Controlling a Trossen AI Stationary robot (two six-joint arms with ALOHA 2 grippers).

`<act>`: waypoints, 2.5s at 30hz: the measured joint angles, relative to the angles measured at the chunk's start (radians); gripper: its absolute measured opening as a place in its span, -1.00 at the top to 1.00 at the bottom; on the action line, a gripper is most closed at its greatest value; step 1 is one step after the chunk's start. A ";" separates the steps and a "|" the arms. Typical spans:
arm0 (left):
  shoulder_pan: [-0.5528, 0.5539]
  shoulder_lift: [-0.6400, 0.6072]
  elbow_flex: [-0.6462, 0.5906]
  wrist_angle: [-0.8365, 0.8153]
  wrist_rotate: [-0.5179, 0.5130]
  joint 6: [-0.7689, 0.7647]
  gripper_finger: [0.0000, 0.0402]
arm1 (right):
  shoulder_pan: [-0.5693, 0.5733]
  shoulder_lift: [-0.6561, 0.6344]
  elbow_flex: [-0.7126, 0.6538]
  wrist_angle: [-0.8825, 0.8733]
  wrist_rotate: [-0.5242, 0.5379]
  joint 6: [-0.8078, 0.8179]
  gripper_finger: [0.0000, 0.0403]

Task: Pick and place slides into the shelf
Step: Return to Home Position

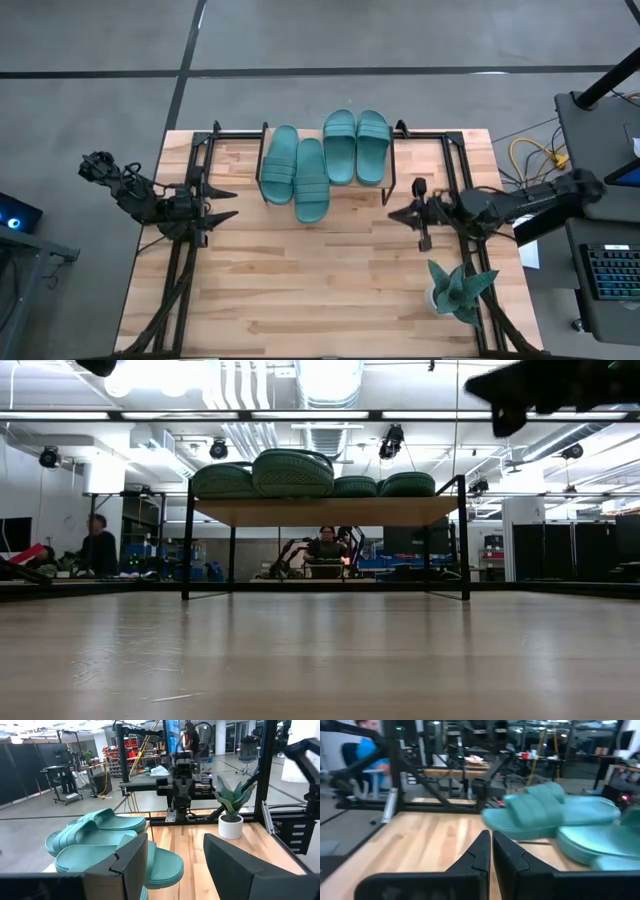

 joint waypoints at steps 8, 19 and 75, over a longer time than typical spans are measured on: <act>0.000 -0.007 -0.018 -0.001 -0.026 0.002 0.11 | -0.225 -0.044 -0.028 0.012 -0.113 -0.136 0.96; 0.000 -0.062 -0.049 -0.001 -0.027 -0.004 0.11 | -0.255 -0.372 -0.167 -0.111 -0.220 -0.207 0.96; 0.381 -0.255 -0.486 0.390 0.379 0.208 0.37 | -0.255 -0.635 -0.286 -0.336 -0.166 -0.096 0.96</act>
